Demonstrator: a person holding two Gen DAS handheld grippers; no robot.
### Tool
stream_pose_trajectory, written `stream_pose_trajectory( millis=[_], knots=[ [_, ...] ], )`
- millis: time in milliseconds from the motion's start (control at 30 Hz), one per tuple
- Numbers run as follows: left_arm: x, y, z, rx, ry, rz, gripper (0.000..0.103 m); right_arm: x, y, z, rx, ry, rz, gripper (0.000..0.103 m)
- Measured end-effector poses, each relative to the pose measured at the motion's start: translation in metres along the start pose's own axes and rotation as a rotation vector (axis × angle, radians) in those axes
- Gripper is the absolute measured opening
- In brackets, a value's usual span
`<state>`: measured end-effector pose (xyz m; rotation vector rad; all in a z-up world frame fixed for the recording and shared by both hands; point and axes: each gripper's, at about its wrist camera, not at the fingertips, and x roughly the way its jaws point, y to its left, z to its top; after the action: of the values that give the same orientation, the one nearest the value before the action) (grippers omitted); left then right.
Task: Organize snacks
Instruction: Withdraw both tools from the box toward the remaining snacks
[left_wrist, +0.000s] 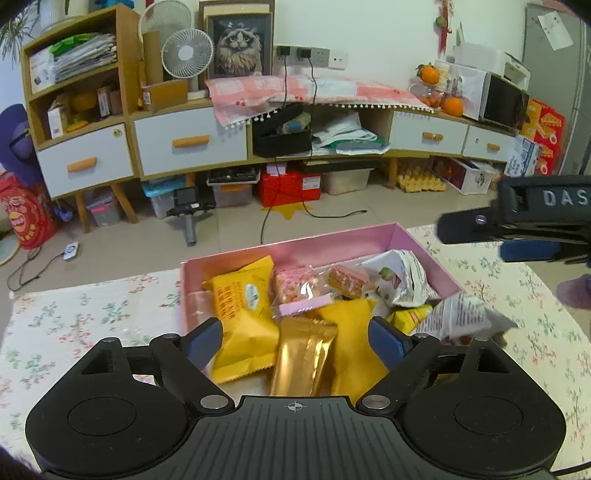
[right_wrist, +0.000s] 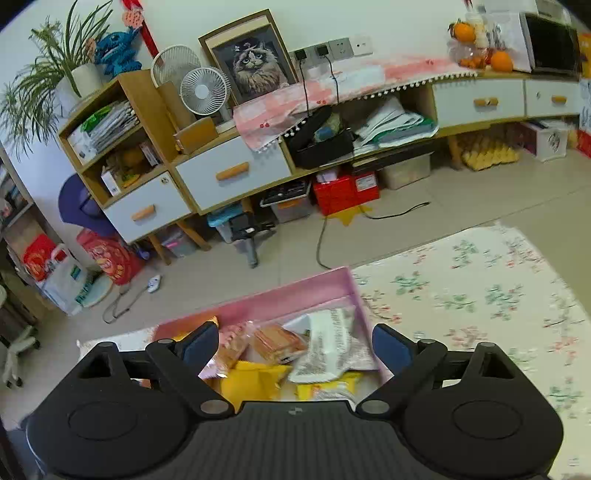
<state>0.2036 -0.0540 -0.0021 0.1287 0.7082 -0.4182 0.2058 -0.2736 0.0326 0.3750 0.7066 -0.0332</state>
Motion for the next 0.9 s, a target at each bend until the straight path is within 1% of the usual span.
stream_pose_trajectory(
  millis=[100, 167, 367, 533, 733, 800, 900],
  knots=[
    [-0.015, 0.003, -0.003, -0.001, 0.005, 0.010, 0.091, -0.012, -0.001, -0.003, -0.024, 0.005, -0.028, 0.071],
    [-0.026, 0.005, -0.006, -0.001, 0.008, 0.014, 0.092, -0.020, -0.001, -0.006, -0.040, 0.005, -0.044, 0.075],
    [-0.053, 0.013, -0.023, 0.022, 0.036, 0.052, 0.096, -0.044, 0.001, -0.018, -0.074, 0.022, -0.068, 0.077],
    [-0.071, 0.022, -0.044, 0.008, 0.080, 0.072, 0.097, -0.061, 0.004, -0.034, -0.107, 0.031, -0.074, 0.079],
    [-0.082, 0.029, -0.070, -0.043, 0.125, 0.076, 0.097, -0.074, 0.003, -0.054, -0.112, 0.050, -0.066, 0.079],
    [-0.086, 0.031, -0.081, -0.084, 0.117, 0.085, 0.097, -0.077, 0.002, -0.060, -0.118, 0.056, -0.062, 0.079],
    [-0.089, 0.037, -0.094, -0.158, 0.119, 0.081, 0.097, -0.084, -0.003, -0.077, -0.121, 0.032, -0.058, 0.081]
  ],
)
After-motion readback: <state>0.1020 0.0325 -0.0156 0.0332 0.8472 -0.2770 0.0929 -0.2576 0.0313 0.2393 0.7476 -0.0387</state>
